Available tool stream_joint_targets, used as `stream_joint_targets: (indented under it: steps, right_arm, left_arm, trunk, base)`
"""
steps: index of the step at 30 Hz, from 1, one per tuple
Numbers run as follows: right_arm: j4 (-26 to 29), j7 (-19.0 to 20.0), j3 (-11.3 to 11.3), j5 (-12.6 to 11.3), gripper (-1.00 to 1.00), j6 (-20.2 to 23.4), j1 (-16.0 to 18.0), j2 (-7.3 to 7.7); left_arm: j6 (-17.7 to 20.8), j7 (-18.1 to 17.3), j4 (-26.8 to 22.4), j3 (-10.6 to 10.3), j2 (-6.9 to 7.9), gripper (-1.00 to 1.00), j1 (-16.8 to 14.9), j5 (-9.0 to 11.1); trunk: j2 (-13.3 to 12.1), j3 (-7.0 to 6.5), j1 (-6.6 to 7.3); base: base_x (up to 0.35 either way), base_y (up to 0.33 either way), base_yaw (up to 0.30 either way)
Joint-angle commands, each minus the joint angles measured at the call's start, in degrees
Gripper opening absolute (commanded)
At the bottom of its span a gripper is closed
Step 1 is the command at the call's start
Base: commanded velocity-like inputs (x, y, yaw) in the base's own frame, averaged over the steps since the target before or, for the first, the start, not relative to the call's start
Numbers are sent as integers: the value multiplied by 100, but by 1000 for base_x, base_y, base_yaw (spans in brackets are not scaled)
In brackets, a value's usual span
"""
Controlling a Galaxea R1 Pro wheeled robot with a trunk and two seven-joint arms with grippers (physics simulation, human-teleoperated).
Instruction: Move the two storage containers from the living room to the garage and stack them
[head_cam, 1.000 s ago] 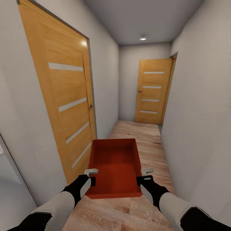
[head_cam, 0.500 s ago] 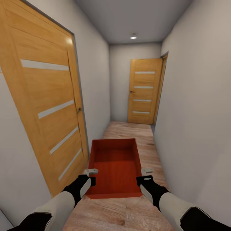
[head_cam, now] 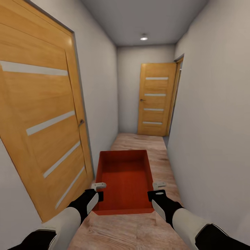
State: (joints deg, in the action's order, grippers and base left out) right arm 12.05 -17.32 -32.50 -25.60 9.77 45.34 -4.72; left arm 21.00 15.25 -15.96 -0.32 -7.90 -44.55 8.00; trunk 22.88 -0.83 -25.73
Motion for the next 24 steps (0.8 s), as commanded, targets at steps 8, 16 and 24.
stream_joint_targets:
  steps: [8,16,24]
  right_arm:
    - [-9,-52,-64,-94,-100,42,-4,6]
    - [-9,-52,-63,-94,-100,42,1,-1]
    - [-9,-52,-64,-94,-100,42,0,-5]
  left_arm:
    - [9,110,-30,-11,52,-100,-1,-202]
    - [9,110,-30,-11,52,-100,-1,-202]
    - [9,110,-30,-11,52,-100,-1,-202]
  trunk:
    - [4,2,-5]
    - [4,2,-5]
    - [4,2,-5]
  base:
    - [322,0,0]
    - [322,0,-37]
    - [322,0,-201]
